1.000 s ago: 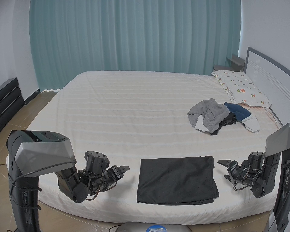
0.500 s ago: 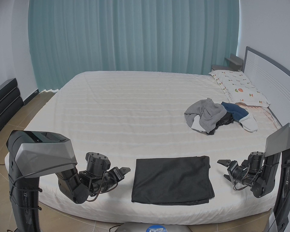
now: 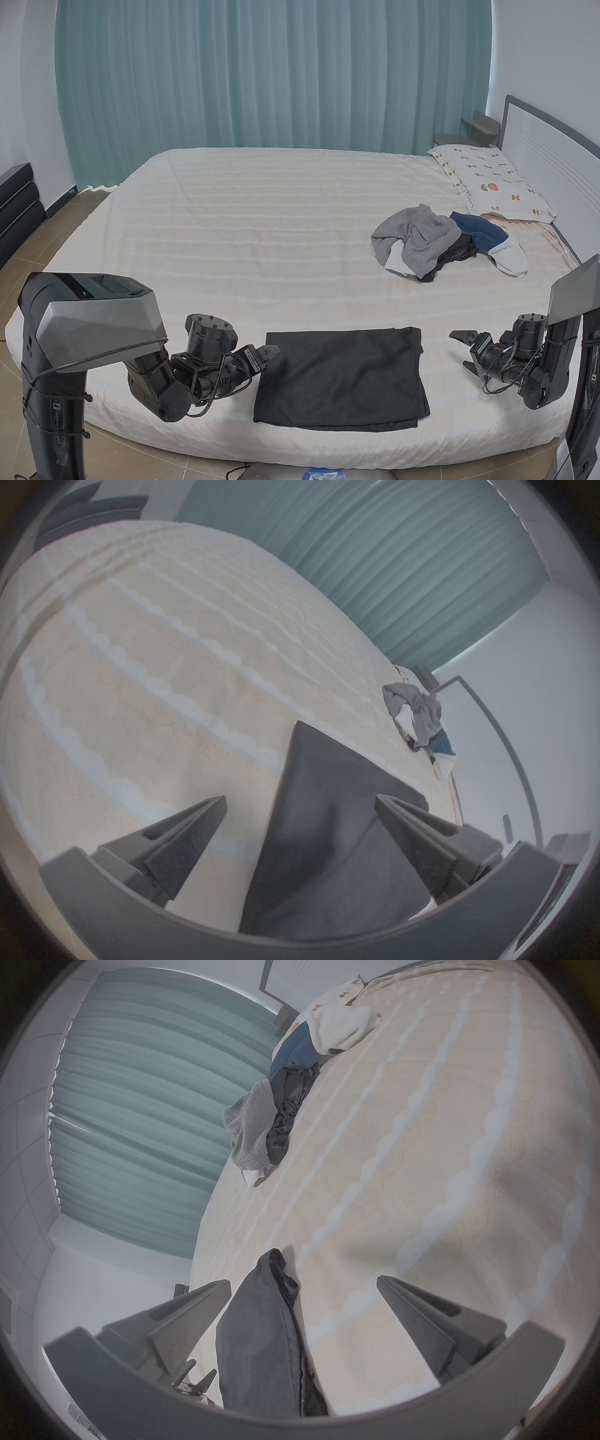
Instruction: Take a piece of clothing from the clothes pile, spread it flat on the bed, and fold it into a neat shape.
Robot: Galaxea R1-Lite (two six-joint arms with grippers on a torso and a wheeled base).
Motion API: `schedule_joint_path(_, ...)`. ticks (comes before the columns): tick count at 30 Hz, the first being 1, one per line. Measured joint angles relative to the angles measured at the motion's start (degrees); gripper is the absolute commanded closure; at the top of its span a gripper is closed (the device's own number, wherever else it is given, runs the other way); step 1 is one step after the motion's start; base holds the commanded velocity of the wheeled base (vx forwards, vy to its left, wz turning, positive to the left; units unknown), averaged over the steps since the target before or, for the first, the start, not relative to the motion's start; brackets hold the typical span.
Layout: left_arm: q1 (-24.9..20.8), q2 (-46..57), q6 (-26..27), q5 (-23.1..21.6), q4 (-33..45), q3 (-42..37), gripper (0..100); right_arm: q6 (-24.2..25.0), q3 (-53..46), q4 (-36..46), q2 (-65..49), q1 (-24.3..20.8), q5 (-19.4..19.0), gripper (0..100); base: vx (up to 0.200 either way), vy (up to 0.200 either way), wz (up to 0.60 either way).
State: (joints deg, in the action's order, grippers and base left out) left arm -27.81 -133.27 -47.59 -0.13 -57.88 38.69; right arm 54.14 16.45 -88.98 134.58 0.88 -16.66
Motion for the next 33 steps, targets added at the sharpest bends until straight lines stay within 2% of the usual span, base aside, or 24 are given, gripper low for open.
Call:
schedule_joint_path(11,-1.9,-1.9,2.9,1.7,-0.4,0.9,0,-0.1,0.1,0.0,-0.1,0.0,0.0,0,0.000,0.000,0.00)
schedule_joint_path(18,-4.2,-5.0,4.2,7.2,0.3,5.6,0,-0.2,0.1,0.0,-0.1,0.0,0.0,0,0.000,0.000,0.00)
schedule_joint_path(26,-4.9,-6.2,3.9,7.4,0.4,6.4,0,-0.2,0.2,0.0,-0.2,0.0,0.0,0,0.000,0.000,0.00)
schedule_joint_path(27,-4.9,-6.3,3.8,7.4,0.4,6.4,100,-0.2,0.2,0.0,-0.1,0.0,0.0,0,0.000,0.000,0.00)
schedule_joint_path(33,-4.8,-6.3,1.5,7.3,0.4,6.5,100,-0.3,0.2,0.0,-0.1,0.0,0.0,0,0.000,0.000,0.00)
